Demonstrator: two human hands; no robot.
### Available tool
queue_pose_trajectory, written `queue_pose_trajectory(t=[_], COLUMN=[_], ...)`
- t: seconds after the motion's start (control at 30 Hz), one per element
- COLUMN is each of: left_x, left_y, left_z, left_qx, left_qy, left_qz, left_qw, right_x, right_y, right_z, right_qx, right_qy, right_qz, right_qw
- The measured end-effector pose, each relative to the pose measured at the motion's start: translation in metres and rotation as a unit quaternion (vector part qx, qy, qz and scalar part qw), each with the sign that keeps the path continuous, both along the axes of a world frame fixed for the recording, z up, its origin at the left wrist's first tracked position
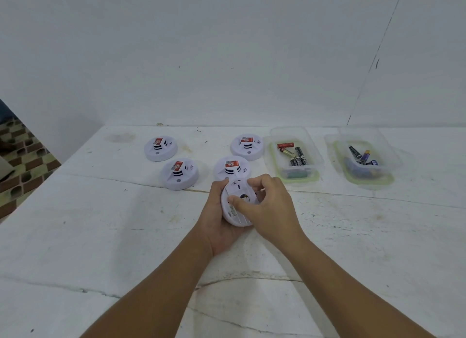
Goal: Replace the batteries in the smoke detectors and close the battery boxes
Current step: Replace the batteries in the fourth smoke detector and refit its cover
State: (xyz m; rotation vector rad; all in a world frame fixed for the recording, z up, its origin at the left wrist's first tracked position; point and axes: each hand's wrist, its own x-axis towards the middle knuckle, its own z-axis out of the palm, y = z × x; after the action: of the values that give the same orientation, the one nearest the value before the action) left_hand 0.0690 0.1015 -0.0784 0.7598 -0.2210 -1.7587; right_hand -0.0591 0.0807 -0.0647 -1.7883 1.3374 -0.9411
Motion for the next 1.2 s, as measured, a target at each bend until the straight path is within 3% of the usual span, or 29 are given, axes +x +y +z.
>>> queue_pose_trajectory(t=[0.57, 1.2], left_x=[-0.004, -0.005], left_y=[0.004, 0.003], left_z=[0.003, 0.004], left_qx=[-0.037, -0.013], left_qy=[-0.041, -0.063], left_qz=[-0.03, -0.003], left_qw=[0.998, 0.998], right_x=[-0.004, -0.011], right_y=[-0.004, -0.004], right_z=[0.008, 0.004], right_qx=[0.039, 0.044], right_qy=[0.08, -0.038], right_qz=[-0.007, -0.003], right_qw=[0.996, 0.998])
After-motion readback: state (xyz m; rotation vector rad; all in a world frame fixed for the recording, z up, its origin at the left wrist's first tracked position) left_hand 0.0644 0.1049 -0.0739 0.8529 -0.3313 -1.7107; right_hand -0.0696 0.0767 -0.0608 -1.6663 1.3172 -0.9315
